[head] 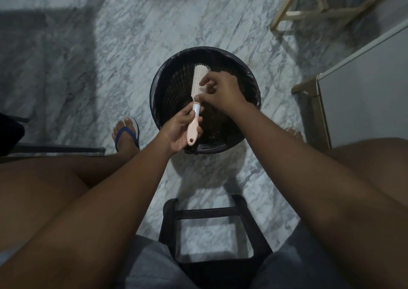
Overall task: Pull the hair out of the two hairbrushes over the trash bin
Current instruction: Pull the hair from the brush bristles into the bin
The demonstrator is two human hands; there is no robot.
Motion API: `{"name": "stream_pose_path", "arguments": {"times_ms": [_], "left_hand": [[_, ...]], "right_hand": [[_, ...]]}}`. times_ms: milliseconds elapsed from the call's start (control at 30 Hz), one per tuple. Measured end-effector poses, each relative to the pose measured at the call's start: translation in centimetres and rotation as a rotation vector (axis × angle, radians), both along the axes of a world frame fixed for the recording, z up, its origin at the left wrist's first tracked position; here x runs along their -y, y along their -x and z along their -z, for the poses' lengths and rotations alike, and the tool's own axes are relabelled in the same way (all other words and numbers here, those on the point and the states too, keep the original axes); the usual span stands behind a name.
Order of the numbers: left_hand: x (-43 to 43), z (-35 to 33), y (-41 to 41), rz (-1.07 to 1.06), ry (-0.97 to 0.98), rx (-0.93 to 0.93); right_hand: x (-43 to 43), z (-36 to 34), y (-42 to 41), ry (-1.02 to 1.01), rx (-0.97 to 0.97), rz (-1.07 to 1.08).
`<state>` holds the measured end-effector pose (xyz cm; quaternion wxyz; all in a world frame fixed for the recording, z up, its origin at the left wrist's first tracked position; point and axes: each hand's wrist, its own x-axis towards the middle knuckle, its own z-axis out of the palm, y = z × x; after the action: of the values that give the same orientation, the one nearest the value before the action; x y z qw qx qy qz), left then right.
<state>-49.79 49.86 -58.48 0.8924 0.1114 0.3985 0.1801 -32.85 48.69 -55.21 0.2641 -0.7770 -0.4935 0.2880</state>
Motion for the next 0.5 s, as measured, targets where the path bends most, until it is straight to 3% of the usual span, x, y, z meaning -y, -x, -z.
{"name": "stream_pose_path", "arguments": {"times_ms": [300,500], "left_hand": [[-0.4,-0.2,0.1,0.034,-0.011,-0.002],[-0.7,-0.2,-0.2,0.002,0.020,0.083]], "right_hand": [[-0.2,0.1,0.5,0.017,0.163,-0.047],[-1.6,-2.1,-0.4,-0.045,-0.007,0.105]]}}
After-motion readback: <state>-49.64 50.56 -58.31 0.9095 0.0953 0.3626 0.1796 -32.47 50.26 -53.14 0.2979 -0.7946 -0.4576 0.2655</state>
